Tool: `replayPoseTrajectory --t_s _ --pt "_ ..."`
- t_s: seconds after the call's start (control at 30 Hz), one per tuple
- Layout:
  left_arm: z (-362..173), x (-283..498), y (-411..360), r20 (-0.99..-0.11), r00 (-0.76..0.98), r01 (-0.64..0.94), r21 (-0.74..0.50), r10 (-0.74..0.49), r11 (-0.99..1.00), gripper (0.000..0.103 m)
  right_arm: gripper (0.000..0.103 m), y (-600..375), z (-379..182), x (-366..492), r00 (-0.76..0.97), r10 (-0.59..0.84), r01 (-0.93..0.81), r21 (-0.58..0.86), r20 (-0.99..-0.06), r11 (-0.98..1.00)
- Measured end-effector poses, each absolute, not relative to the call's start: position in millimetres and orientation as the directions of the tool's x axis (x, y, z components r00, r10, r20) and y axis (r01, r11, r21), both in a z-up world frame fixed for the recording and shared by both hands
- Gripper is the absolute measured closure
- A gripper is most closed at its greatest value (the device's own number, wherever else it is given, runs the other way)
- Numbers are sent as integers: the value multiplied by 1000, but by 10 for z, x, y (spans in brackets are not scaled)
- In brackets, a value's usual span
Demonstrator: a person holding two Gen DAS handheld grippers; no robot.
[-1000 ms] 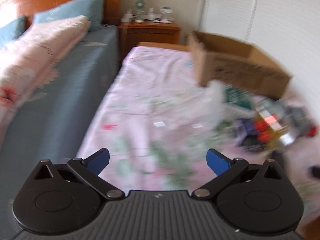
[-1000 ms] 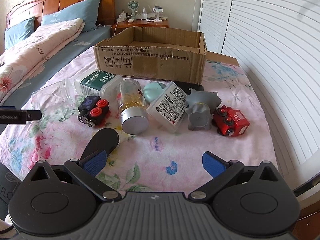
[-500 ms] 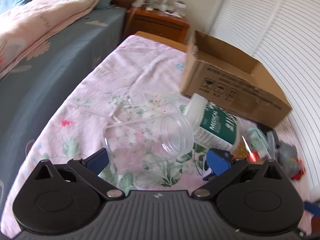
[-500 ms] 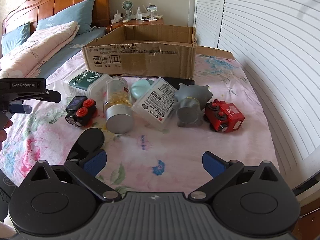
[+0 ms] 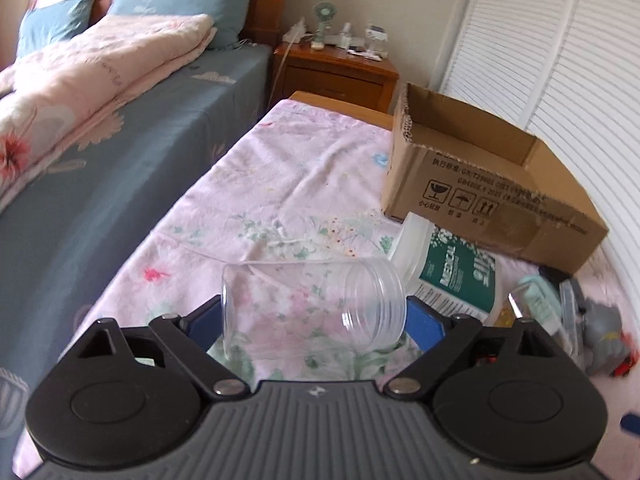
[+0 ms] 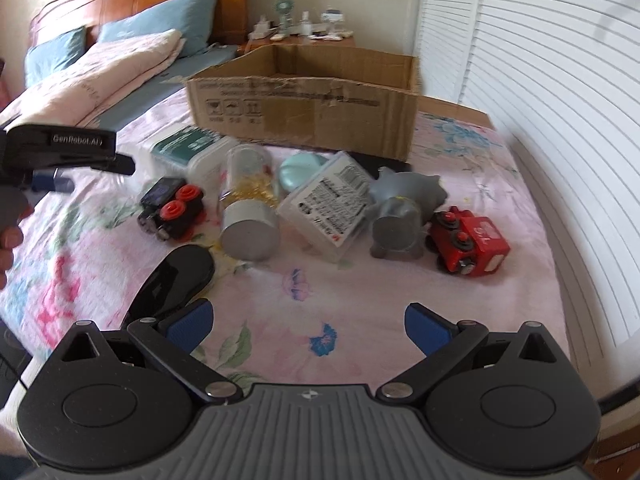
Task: Organize rigid objects
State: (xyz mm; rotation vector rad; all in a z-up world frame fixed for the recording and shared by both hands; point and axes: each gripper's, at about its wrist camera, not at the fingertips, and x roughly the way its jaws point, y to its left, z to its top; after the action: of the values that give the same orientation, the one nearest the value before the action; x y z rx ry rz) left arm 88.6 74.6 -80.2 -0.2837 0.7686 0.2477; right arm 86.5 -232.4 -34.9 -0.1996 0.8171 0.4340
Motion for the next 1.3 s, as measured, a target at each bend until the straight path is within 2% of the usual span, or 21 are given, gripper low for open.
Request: replayPoseTrajectory --t_s 0.2,0.33,0.67,0.87,1.07,1.2,1.3 --pt "-756 751 786 -719 694 -102 -43 40 994 11 0 -2181 -420 808 531 357 -575 -18 -768 818" --pt "-770 678 815 -720 694 -13 -28 -12 1000 11 0 -2075 -482 737 517 366 -628 -52 -774 777" --pt "-875 693 851 -710 704 -143 -87 40 986 9 0 -2012 -494 721 464 423 -691 -18 -778 723" --pt "-991 700 948 -746 666 -192 -146 19 970 7 0 -1811 -524 742 401 482 -770 -2 -779 638" --pt "-1019 685 923 -751 659 -177 -101 41 979 1 0 -1741 -532 731 377 534 -817 0 -757 577" --pt "-1035 691 899 -754 655 -152 -61 54 987 1 0 -1769 -473 761 404 467 -765 -10 -787 644" --pt "-1044 684 891 -751 658 -140 -47 57 989 1 0 -1862 -390 688 446 452 -752 -49 -773 658"
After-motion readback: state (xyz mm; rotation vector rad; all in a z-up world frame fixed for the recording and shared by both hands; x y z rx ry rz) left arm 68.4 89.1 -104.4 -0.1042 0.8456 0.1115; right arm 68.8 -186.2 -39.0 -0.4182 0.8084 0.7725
